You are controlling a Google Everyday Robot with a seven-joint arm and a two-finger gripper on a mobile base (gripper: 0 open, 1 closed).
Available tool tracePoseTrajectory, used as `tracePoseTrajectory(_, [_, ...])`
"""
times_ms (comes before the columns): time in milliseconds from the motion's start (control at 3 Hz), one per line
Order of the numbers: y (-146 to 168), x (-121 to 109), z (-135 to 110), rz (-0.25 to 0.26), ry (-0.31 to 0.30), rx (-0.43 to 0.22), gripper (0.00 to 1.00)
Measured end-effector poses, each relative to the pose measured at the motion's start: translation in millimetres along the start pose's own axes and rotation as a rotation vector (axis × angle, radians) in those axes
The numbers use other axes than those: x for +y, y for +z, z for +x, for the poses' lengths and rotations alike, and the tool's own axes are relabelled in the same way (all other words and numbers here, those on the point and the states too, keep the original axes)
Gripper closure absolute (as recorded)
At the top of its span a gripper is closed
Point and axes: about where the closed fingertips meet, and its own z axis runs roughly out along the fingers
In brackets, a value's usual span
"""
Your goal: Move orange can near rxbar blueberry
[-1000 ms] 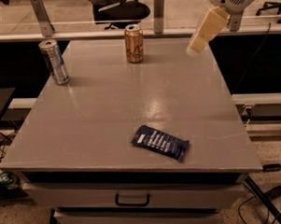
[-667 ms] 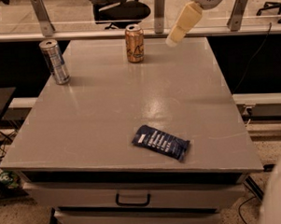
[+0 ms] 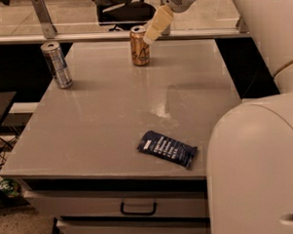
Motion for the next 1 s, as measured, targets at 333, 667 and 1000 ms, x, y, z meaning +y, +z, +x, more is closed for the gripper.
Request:
tracePoseTrajectory(333, [28.6, -0.2, -10.6, -0.018, 0.041, -0.037, 0.0])
tracePoseTrajectory(667, [57.5, 8.7, -22.2, -0.064, 0.077, -0.082, 0.0])
tracePoseTrajectory(1000, [74.3, 18.1, -32.7, -0.091, 0.086, -0.113, 0.0])
